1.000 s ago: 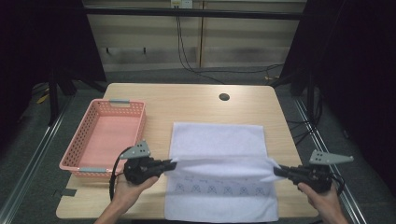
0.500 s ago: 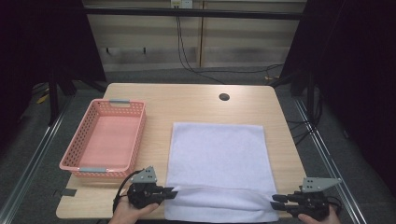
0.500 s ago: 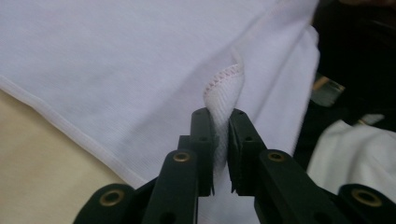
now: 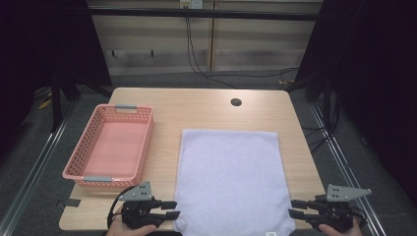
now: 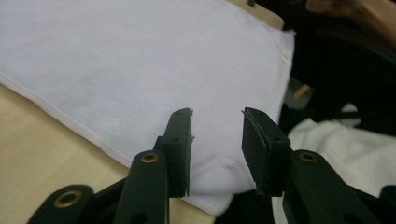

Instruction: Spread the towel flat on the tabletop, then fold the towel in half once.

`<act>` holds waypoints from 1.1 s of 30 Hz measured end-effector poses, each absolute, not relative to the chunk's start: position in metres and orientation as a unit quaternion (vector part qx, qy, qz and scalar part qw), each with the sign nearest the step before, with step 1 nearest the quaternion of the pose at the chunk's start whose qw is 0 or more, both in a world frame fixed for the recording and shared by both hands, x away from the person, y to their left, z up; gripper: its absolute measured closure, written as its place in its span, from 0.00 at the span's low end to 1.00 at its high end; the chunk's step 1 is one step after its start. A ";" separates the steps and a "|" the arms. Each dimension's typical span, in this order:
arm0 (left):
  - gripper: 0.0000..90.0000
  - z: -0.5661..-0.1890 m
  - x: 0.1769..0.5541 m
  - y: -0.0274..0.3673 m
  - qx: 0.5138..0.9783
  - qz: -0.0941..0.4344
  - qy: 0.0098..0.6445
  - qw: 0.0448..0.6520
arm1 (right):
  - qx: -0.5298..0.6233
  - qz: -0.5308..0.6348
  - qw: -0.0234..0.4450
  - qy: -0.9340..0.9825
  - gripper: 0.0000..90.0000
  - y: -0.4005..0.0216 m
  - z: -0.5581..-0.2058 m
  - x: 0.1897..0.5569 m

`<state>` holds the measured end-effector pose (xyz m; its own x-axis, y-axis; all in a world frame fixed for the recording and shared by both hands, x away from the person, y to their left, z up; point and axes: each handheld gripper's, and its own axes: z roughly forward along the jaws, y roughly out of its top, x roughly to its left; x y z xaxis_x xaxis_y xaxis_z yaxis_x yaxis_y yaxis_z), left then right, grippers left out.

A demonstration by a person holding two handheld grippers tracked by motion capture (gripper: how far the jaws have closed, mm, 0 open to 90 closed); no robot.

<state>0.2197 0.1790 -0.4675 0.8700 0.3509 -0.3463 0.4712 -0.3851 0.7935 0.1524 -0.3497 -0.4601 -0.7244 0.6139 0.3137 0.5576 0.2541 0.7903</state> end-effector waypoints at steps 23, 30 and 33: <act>0.63 -0.489 0.345 0.107 0.845 -0.011 0.326 0.424 | 0.454 0.392 0.094 0.794 0.53 -0.305 -0.484 0.291; 0.63 -0.501 0.355 0.103 0.848 0.014 0.340 0.406 | 0.450 0.362 0.104 0.810 0.55 -0.293 -0.499 0.316; 0.63 -0.504 0.352 0.107 0.844 0.014 0.335 0.418 | 0.448 0.361 0.101 0.812 0.55 -0.295 -0.499 0.314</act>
<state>0.3519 0.1067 -0.5038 0.7752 0.5771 -0.2571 0.5541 -0.4257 0.7153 0.3139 -0.2947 -0.4990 -0.5782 0.8001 0.1598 0.6545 0.3378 0.6764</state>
